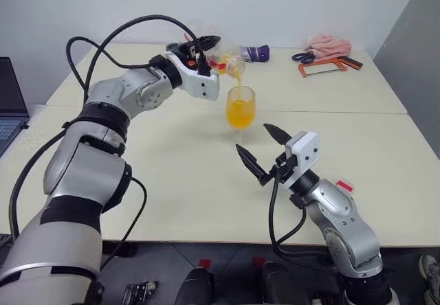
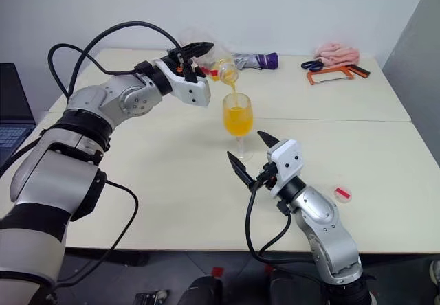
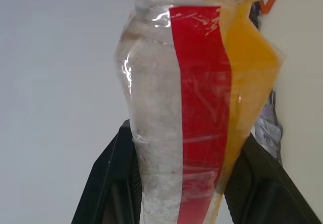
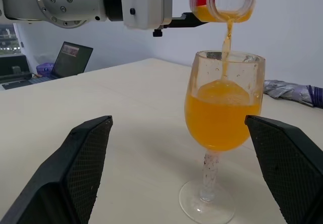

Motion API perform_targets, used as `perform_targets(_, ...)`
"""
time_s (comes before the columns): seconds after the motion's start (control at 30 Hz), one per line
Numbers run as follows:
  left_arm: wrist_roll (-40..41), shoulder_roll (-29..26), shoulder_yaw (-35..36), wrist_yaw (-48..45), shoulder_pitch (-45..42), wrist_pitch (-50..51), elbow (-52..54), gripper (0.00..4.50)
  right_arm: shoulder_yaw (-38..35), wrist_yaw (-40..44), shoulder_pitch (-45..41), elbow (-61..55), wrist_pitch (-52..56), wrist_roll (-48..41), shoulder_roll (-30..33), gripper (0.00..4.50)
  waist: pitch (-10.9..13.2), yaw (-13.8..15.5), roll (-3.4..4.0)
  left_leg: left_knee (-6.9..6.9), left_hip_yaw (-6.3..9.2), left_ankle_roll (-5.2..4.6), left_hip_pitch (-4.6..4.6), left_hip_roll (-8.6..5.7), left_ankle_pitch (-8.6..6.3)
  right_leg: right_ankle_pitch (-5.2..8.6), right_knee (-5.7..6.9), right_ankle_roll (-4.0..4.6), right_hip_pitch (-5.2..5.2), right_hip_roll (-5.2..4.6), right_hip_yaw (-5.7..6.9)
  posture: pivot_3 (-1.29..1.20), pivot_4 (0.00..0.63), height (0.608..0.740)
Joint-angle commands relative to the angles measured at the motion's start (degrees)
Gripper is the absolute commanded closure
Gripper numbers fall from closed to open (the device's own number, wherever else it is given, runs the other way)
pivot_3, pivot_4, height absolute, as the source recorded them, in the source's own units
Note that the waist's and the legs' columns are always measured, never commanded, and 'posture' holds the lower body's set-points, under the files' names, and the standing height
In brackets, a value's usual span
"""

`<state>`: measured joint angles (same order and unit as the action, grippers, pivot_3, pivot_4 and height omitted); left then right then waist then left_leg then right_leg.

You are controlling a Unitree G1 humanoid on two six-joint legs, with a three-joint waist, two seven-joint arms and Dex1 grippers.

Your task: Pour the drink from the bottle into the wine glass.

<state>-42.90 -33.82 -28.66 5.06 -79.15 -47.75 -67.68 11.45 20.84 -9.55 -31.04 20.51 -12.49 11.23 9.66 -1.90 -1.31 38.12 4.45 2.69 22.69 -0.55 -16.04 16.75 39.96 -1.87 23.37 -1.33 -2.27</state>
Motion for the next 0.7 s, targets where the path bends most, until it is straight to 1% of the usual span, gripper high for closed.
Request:
perform_targets(0.03,5.50,0.34,3.92,-3.70,0.27,-0.35,0.95,2.81,0.01,-0.09,-0.22,-2.26,-0.79,-0.18,-0.14,0.00,0.00,-0.03,0.00,0.00,0.00,0.00,0.00,0.01,0.00,0.00,0.00,0.00,0.00,0.00,0.00,0.00,0.150,0.740)
perform_targets(0.1,8.15,0.90,5.41,-6.42,1.22,0.03,1.22,2.81,0.01,-0.01,-0.52,-2.04,-0.98,-0.06,-0.12,0.00,0.00,-0.08,0.00,0.00,-0.01,0.00,-0.01,0.01,0.00,0.00,0.01,0.00,0.00,0.00,-0.01,0.00,0.150,0.740)
perform_targets(0.2,14.40,2.35,9.26,-12.43,3.17,1.26,1.70,2.81,0.01,0.16,-1.03,-1.68,-1.46,0.29,0.02,0.00,-0.01,-0.09,0.00,0.02,-0.01,0.00,-0.02,0.01,0.00,0.00,0.03,0.00,0.00,0.00,-0.01,0.00,0.150,0.740)
perform_targets(0.33,25.79,5.11,16.24,-23.22,6.78,5.91,4.24,2.81,-0.22,1.11,-2.31,-0.98,-2.24,0.80,0.78,0.00,-0.01,-0.13,-0.01,0.05,0.02,0.02,0.01,0.01,0.01,0.00,0.03,0.00,0.00,0.00,0.01,0.00,0.150,0.740)
perform_targets(0.4,33.26,6.64,20.77,-29.03,9.75,11.55,7.83,2.81,-0.36,3.20,-3.53,-0.87,-1.40,-0.43,2.01,0.00,-0.01,-0.21,0.00,0.06,0.04,0.01,0.00,0.02,0.01,0.00,0.03,0.00,0.00,0.00,0.00,0.00,0.150,0.740)
perform_targets(0.47,38.77,7.28,24.37,-32.55,12.99,17.54,12.66,2.81,-0.23,6.35,-4.68,-1.20,0.28,-2.43,3.98,0.00,-0.02,-0.50,0.00,0.07,0.10,0.02,-0.01,0.04,0.01,0.00,0.05,0.01,0.00,0.00,-0.02,0.00,0.150,0.740)
perform_targets(0.57,44.76,7.03,28.82,-34.81,19.24,28.31,22.09,2.81,-0.08,11.34,-6.58,-2.57,4.06,-6.40,7.54,0.00,-0.02,-1.25,-0.01,0.08,0.24,0.01,-0.02,0.11,0.01,-0.01,0.08,0.01,0.00,0.00,-0.03,0.00,0.150,0.740)
perform_targets(0.63,47.74,6.44,31.31,-35.17,24.33,34.89,28.67,2.81,-0.13,13.35,-8.25,-3.51,7.68,-9.33,9.32,0.00,-0.03,-1.57,0.00,0.07,0.30,0.01,-0.03,0.14,0.01,-0.01,0.12,0.01,0.00,0.00,-0.03,0.00,0.150,0.740)
perform_targets(0.7,51.10,6.00,34.36,-34.62,29.86,42.11,35.38,2.81,0.64,14.80,-10.53,-3.71,10.64,-10.23,11.07,0.00,-0.04,-1.95,0.01,0.06,0.30,0.01,-0.08,0.20,0.01,-0.01,0.15,0.02,0.00,0.01,-0.07,0.00,0.150,0.740)
